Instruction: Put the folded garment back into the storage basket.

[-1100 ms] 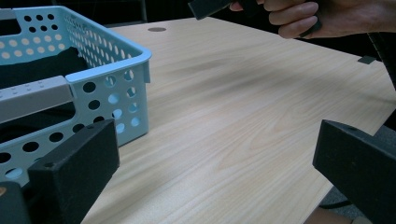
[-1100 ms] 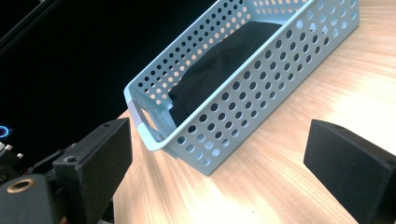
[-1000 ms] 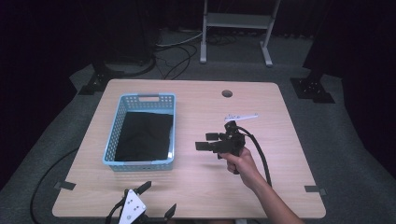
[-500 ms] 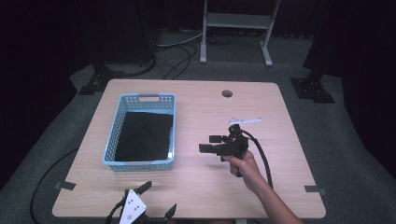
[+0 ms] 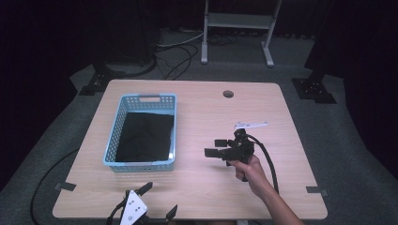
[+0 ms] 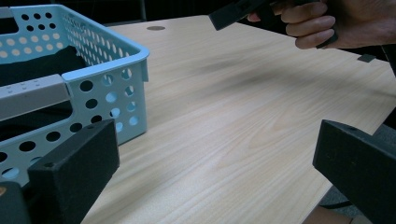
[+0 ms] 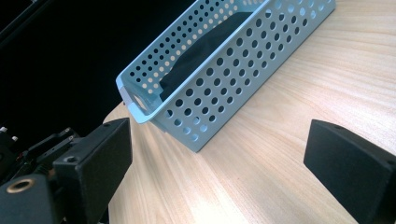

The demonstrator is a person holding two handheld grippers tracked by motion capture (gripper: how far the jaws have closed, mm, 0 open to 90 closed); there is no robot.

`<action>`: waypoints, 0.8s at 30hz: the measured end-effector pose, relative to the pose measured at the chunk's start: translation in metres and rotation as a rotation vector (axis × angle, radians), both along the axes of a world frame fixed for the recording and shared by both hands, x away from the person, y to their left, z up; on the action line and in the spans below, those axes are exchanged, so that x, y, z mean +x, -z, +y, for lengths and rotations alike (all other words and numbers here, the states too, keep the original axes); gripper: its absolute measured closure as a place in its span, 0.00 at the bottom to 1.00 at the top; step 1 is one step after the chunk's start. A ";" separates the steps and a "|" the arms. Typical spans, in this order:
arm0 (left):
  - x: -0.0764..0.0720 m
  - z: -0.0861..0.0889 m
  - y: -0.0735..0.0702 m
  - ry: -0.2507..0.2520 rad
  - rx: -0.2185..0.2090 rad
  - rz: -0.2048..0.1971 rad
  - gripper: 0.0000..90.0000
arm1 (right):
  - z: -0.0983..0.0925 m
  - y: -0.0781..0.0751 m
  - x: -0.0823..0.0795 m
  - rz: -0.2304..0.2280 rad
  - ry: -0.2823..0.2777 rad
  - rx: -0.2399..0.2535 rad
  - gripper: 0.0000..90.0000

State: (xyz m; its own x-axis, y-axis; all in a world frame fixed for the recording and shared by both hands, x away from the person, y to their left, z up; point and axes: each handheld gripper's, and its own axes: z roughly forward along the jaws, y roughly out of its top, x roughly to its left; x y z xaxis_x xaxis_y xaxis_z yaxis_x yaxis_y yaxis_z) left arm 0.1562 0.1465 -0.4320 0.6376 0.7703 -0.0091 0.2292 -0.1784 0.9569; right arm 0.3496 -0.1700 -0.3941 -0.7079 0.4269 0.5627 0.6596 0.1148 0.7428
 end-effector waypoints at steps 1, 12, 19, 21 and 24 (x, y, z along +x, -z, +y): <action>0.000 0.000 0.000 0.001 0.000 0.000 0.00 | 0.000 0.000 -0.001 0.004 -0.001 0.002 0.08; 0.000 -0.001 0.000 0.005 0.002 0.000 0.00 | -0.002 0.001 -0.006 -0.009 -0.006 -0.017 0.08; 0.000 -0.001 0.000 0.003 0.001 0.000 0.00 | -0.010 0.008 -0.010 0.009 0.011 -0.010 0.08; 0.000 -0.001 0.000 0.005 0.003 0.001 0.00 | -0.012 0.009 -0.011 0.006 0.014 -0.009 0.08; 0.000 -0.001 0.000 0.005 0.003 0.000 0.00 | -0.015 0.011 -0.014 0.006 0.018 0.003 0.08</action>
State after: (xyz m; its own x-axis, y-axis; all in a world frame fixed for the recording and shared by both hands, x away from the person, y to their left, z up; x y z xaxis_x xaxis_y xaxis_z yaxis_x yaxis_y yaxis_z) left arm 0.1559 0.1452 -0.4323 0.6417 0.7670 -0.0067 0.2281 -0.1825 0.9564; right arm 0.3359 -0.1851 -0.4051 -0.6968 0.4379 0.5681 0.6658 0.1000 0.7394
